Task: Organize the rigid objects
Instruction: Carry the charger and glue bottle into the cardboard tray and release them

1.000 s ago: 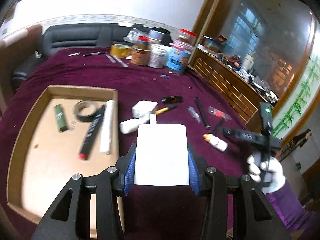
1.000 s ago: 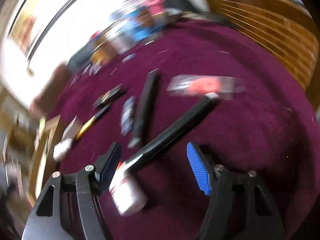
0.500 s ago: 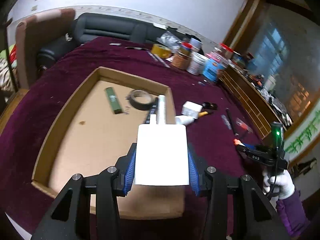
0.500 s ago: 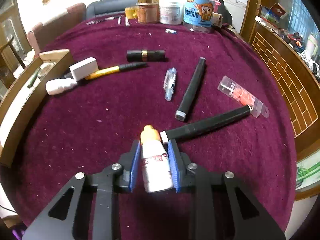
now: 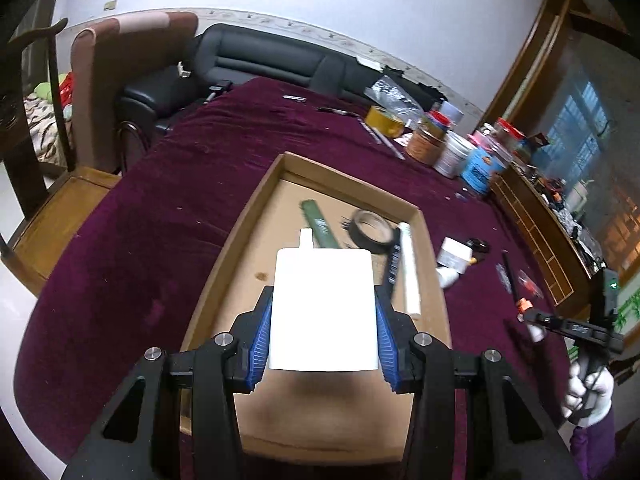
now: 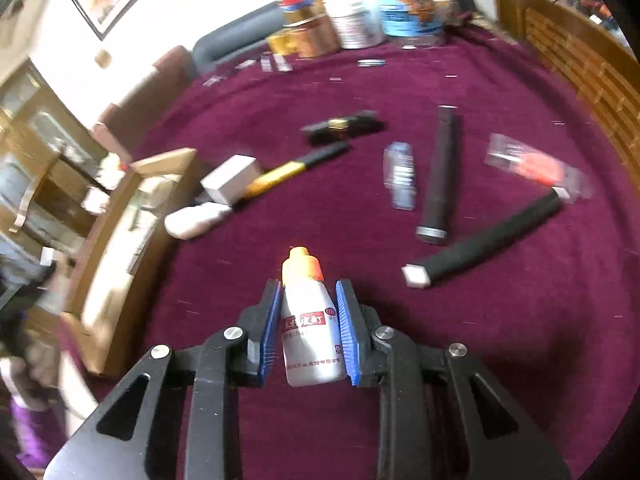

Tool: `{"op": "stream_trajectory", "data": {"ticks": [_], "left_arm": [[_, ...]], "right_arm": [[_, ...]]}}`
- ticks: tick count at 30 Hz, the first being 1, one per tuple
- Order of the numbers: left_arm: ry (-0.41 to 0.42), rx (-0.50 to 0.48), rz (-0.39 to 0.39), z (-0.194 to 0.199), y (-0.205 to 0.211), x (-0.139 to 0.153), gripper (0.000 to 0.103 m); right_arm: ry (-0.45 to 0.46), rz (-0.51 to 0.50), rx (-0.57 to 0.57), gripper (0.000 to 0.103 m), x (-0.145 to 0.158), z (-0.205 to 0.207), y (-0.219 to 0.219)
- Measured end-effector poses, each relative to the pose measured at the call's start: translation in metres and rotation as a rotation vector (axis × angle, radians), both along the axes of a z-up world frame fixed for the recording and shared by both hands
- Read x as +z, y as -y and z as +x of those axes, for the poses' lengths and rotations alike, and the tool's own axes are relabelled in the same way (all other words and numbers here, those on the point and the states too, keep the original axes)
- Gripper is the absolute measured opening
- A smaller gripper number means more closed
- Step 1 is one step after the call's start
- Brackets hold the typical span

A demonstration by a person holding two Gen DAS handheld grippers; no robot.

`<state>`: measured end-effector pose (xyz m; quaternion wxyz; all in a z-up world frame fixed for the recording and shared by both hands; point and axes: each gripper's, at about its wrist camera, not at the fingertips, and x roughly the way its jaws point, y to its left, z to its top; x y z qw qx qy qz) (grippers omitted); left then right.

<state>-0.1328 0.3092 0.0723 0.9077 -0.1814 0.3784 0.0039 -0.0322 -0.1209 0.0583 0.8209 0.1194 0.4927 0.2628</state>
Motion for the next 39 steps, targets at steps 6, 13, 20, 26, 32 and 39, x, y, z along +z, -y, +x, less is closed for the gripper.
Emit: {"op": "stream_trajectory", "data": {"ticks": [6, 13, 20, 26, 32, 39], "left_arm": [[-0.073, -0.004, -0.018, 0.035, -0.018, -0.009, 0.04], [-0.183, -0.05, -0.017, 0.088, -0.012, -0.028, 0.04], [-0.284, -0.019, 0.01, 0.139, -0.012, -0.052, 0.04], [-0.26, 0.013, -0.026, 0.161, -0.02, -0.053, 0.042], [-0.221, -0.006, -0.16, 0.152, -0.034, -0.049, 0.055], [-0.092, 0.018, -0.196, 0.103, -0.044, -0.017, 0.061]], "right_arm": [[-0.085, 0.166, 0.108, 0.025, 0.005, 0.016, -0.068], [-0.18, 0.237, 0.227, 0.025, 0.0, 0.035, -0.16], [-0.246, 0.197, 0.285, 0.026, -0.011, 0.06, -0.241], [-0.283, 0.138, 0.26, 0.026, -0.033, 0.078, -0.267], [-0.226, 0.07, 0.221, 0.026, -0.033, 0.084, -0.28], [-0.18, 0.083, 0.209, 0.026, -0.028, 0.091, -0.28]]}}
